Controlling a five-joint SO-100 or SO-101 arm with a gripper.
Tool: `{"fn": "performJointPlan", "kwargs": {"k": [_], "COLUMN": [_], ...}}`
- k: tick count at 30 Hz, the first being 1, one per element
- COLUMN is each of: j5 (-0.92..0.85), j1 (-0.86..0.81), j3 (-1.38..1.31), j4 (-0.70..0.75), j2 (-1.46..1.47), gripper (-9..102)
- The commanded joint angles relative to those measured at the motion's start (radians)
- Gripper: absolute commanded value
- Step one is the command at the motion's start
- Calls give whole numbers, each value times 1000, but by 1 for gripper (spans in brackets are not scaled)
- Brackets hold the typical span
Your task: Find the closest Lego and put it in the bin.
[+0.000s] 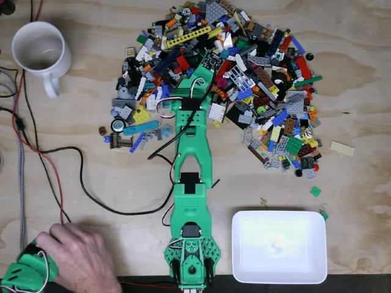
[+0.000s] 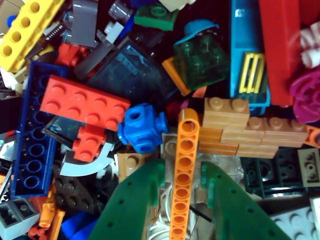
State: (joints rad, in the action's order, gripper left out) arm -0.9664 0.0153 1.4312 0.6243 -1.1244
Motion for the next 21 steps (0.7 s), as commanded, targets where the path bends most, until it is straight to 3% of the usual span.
{"fn": "performJointPlan", "kwargs": {"k": [1,15,21], "j5": [-18,-147,-216], "j1": [-12,-74,-302], "j3": [-77,-110,43], "j4": [8,337,575], "j2": [-48,-426,-756], "gripper": [0,0,0]}}
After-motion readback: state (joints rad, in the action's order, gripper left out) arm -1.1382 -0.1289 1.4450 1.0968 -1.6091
